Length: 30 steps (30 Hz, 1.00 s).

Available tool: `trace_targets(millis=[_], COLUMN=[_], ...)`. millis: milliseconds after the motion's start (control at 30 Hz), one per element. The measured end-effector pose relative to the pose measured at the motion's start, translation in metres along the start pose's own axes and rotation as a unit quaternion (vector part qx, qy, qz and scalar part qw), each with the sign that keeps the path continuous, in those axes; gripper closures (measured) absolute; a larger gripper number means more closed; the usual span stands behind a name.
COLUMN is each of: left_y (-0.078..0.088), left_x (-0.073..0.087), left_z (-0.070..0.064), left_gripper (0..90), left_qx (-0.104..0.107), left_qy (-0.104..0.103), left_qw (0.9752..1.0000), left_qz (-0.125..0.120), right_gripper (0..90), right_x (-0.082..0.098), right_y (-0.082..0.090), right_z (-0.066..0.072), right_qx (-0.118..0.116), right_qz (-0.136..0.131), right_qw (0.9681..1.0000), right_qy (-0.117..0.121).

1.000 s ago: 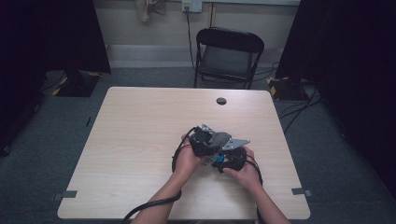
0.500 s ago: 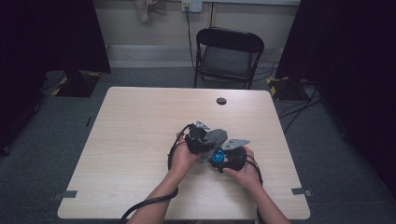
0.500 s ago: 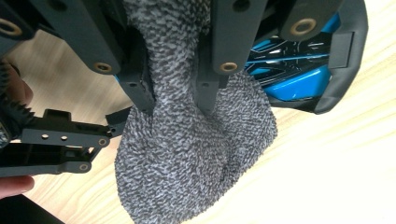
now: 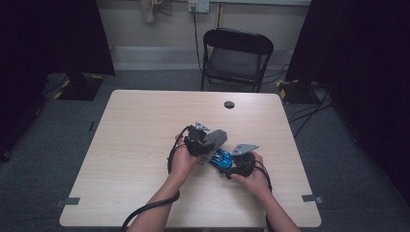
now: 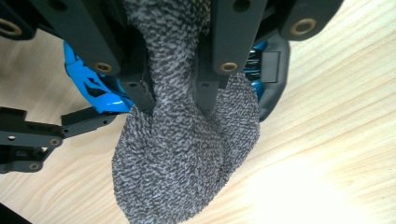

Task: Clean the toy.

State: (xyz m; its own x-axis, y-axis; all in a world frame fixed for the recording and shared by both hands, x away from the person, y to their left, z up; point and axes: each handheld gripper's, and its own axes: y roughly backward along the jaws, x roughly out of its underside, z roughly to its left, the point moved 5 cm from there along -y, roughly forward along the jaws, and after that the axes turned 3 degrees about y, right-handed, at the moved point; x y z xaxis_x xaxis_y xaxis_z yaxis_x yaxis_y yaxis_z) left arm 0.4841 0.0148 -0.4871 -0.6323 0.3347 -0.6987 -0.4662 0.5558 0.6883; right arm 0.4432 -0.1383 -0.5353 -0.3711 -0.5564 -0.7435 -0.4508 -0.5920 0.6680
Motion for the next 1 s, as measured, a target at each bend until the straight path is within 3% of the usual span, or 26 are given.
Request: trace_targets(millis=[333,700,1000], left_y=[0.001,0.004,0.013], left_x=[-0.001,-0.001,-0.001], left_z=[0.006,0.014,0.026], left_gripper=[72.9,73.0,73.0], left_qx=[-0.017,-0.039,-0.059], left_qy=[-0.008,-0.031,-0.022], left_qw=[0.9998,0.9987,0.9980], left_qz=[0.002,0.004,-0.002], right_gripper=[24.1,24.1,24.1], right_x=[0.000,0.000,0.000], right_y=[0.000,0.000,0.000], right_z=[0.000,0.000,0.000], right_qx=[0.000,0.000,0.000], right_qz=[0.000,0.000,0.000], right_qw=[1.0000,1.0000,1.0000], right_qy=[0.000,0.000,0.000])
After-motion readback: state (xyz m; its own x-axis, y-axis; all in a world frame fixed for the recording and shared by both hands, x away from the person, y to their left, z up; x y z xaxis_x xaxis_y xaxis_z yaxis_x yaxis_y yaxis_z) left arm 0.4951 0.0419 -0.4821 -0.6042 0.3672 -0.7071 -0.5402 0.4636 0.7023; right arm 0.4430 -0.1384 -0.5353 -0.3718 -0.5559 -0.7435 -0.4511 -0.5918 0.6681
